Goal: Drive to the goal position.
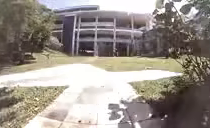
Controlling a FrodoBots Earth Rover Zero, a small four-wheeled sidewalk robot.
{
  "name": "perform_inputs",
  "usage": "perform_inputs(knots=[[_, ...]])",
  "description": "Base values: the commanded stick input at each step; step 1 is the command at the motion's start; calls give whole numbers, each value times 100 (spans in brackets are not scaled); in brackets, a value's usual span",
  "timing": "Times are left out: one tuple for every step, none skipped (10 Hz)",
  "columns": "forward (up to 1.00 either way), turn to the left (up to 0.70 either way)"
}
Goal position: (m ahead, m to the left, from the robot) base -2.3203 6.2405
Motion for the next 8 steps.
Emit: perform_inputs(knots=[[50, 0], [50, 0], [50, 0], [50, 0], [50, 0], [50, 31], [50, 50], [50, 50]])
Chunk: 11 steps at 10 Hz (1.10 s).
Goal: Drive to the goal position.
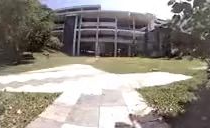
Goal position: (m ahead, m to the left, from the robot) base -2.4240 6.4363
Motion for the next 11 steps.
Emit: perform_inputs(knots=[[50, 50], [50, 50], [50, 50], [50, 50], [50, 50], [50, 50], [50, 50], [50, 50], [50, 50], [50, 50], [50, 44]])
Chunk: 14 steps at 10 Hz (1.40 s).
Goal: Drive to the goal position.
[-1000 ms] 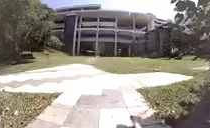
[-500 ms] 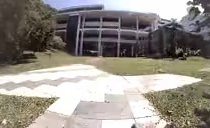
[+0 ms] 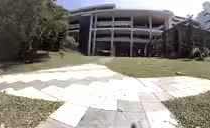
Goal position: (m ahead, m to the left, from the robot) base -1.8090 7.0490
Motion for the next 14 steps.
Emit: perform_inputs(knots=[[50, 31], [50, 17], [50, 4], [50, 0], [50, 0], [50, 0], [50, 0], [50, 0], [50, 0], [50, 0], [50, 0], [50, 0], [50, 0], [50, 29]])
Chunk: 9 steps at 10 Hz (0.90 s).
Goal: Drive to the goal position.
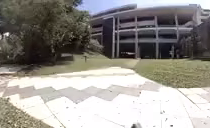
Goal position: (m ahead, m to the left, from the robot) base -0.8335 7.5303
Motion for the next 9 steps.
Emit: perform_inputs(knots=[[50, 49], [50, 50], [50, 50], [50, 50], [50, 50], [50, 50], [50, 50], [50, 50], [50, 50]])
